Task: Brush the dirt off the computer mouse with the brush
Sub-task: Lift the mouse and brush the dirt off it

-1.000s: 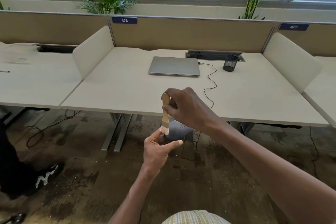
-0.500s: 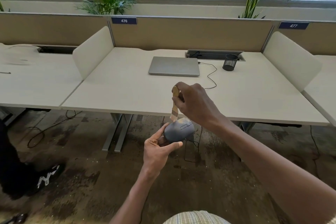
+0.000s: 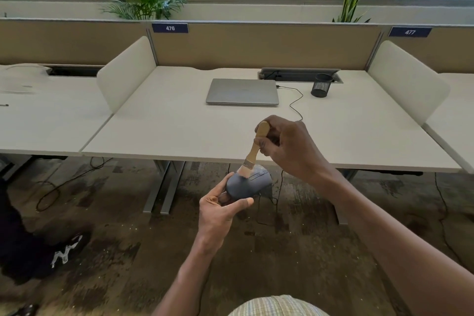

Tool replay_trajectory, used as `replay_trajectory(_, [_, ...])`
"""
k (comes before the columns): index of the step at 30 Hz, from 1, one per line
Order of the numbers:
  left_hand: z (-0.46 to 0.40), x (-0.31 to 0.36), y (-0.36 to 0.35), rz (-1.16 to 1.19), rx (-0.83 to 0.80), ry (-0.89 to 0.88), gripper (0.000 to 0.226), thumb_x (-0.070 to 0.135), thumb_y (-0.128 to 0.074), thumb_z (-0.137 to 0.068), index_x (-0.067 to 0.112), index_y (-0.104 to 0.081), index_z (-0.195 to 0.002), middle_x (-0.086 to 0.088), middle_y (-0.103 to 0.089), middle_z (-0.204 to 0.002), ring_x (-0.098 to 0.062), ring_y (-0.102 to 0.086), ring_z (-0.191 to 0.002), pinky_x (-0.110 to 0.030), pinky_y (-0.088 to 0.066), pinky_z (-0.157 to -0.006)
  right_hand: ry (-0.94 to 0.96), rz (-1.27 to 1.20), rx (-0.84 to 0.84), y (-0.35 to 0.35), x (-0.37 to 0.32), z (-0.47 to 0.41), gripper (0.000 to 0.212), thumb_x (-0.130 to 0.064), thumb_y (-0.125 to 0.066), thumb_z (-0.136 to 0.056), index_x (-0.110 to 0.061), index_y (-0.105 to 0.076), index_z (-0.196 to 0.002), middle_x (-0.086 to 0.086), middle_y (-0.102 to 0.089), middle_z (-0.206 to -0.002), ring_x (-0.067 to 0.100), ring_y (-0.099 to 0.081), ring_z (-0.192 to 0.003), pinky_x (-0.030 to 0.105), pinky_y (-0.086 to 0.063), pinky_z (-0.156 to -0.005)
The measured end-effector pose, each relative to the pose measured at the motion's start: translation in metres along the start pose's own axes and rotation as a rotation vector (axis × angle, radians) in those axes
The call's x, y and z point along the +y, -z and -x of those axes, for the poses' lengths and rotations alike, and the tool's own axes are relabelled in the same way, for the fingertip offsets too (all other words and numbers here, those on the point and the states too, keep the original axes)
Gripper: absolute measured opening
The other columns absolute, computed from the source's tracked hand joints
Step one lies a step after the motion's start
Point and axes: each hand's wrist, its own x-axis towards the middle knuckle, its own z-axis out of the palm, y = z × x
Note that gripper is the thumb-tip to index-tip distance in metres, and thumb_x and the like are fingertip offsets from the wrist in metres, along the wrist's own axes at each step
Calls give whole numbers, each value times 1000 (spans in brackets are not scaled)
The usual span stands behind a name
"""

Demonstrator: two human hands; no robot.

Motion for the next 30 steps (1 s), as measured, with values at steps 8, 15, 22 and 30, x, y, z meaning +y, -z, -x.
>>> replay_trajectory(8, [-1,1,1,20,-14,-9,72,2,-88,-65,23,-66,-131,-8,-74,-122,-21,-74,-112,-27,-62,-87,39,52,4,3,8,-1,13,-9,-70,-91,-9,-64,-102,6,-72,-81,23,-70,-70,46,-59,-62])
replay_trajectory(15, [-6,-2,4,4,2,-7,76,4,-90,-64,24,-65,-133,-7,-76,-121,-23,-73,-114,-30,-62,-91,88,79,-73,2,7,3,13,-5,-69,-90,-10,-63,-101,3,-72,-84,20,-71,-74,43,-59,-66])
replay_trajectory(22, [-7,-1,7,27,-3,2,82,5,-89,-63,15,-62,-140,-6,-75,-120,-24,-73,-114,-27,-62,-87,49,38,-46,12,13,8,19,3,-66,-89,-12,-63,-99,-4,-71,-82,7,-69,-74,41,-60,-67])
replay_trajectory(30, [-7,-1,4,54,-43,8,82,2,-88,-61,15,-62,-139,-9,-75,-122,-25,-73,-113,-26,-63,-85,45,29,79,19,22,4,24,14,-57,-88,-7,-62,-99,5,-70,-82,14,-69,-73,39,-59,-64])
